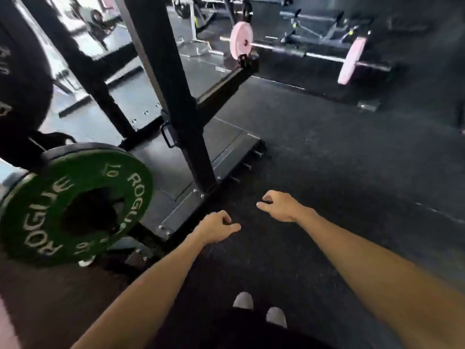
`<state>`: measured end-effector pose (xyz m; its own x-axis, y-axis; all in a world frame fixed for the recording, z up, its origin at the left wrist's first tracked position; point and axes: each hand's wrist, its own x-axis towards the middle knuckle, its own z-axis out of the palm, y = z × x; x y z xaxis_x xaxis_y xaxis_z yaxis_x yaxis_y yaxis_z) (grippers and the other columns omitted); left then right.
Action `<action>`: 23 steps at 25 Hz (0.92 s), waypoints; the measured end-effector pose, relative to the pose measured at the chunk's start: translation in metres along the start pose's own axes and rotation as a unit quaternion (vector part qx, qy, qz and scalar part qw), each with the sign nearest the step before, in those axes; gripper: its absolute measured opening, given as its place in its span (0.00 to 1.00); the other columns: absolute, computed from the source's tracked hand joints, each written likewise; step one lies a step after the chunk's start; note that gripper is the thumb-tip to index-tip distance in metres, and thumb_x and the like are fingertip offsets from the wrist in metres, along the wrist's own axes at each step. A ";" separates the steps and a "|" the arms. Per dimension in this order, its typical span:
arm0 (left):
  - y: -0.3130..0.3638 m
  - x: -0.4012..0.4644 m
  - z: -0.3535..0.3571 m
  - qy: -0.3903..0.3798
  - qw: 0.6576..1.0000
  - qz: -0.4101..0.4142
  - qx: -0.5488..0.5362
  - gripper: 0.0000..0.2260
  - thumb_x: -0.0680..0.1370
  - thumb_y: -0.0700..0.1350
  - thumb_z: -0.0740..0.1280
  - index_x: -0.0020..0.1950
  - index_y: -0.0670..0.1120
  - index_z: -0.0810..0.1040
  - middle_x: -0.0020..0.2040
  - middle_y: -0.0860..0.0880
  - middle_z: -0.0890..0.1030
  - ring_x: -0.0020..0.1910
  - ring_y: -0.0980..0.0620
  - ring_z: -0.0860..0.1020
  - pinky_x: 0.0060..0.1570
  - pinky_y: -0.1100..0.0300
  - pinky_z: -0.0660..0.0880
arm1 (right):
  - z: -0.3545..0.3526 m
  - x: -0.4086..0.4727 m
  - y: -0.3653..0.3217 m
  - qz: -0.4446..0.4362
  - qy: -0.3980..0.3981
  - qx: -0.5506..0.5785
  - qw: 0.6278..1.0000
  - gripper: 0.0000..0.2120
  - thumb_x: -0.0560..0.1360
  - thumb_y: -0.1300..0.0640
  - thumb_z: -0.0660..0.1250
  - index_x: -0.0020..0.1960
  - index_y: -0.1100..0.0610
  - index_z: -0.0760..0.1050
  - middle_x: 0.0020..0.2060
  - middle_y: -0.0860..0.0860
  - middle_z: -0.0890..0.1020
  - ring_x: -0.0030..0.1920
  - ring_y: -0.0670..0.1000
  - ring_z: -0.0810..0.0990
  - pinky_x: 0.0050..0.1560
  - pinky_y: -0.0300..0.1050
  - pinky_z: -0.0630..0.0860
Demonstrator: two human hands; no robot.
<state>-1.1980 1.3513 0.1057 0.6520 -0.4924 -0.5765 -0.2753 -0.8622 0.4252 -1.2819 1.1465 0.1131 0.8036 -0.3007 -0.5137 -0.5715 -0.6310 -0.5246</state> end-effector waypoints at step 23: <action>0.022 0.102 0.173 -0.374 0.848 0.110 0.359 0.18 0.80 0.56 0.63 0.64 0.46 0.74 0.63 0.46 0.77 0.60 0.46 0.75 0.57 0.55 0.71 | 0.184 -0.142 0.199 0.385 0.000 0.270 0.882 0.17 0.77 0.46 0.64 0.58 0.56 0.77 0.58 0.54 0.80 0.60 0.56 0.77 0.57 0.46 0.72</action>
<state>-1.2599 1.2615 -0.0643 -0.0282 -0.3571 -0.9336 -0.8661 -0.4577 0.2012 -1.5405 1.1956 -0.0427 0.1426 -0.4912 -0.8593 -0.9439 0.1939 -0.2675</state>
